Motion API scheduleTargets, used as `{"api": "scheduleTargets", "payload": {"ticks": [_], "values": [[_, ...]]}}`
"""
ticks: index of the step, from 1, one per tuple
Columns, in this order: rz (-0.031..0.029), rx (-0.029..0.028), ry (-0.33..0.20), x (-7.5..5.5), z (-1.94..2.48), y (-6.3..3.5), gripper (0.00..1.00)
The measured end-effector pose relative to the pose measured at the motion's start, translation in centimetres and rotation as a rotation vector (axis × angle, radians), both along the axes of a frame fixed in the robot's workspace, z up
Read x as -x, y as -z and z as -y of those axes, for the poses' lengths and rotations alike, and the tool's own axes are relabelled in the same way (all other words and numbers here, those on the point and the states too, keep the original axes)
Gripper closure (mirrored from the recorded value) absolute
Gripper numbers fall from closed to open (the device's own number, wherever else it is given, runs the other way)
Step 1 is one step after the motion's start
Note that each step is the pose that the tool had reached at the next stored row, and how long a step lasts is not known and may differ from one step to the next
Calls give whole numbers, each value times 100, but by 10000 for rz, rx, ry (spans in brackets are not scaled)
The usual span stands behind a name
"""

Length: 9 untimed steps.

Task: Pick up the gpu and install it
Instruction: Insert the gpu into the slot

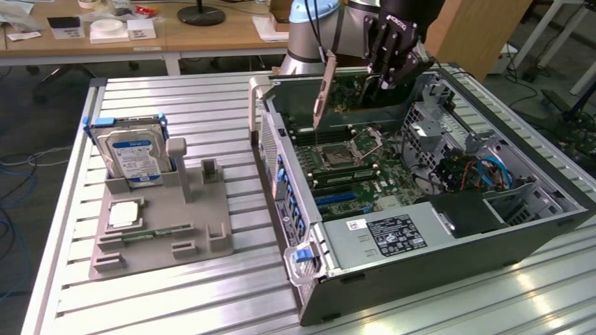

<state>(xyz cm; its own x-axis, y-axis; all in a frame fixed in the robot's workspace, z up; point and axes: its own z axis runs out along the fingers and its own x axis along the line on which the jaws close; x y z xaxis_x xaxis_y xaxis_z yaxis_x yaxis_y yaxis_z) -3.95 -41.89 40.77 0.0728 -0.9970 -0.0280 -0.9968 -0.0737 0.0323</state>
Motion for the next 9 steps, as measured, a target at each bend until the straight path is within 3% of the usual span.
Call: {"api": "scheduleTargets", "payload": {"ticks": [4, 9], "values": [[0, 2, 463, 4, -3, 70, 72], [0, 4, 487, 18, -3, 161, 72]]}}
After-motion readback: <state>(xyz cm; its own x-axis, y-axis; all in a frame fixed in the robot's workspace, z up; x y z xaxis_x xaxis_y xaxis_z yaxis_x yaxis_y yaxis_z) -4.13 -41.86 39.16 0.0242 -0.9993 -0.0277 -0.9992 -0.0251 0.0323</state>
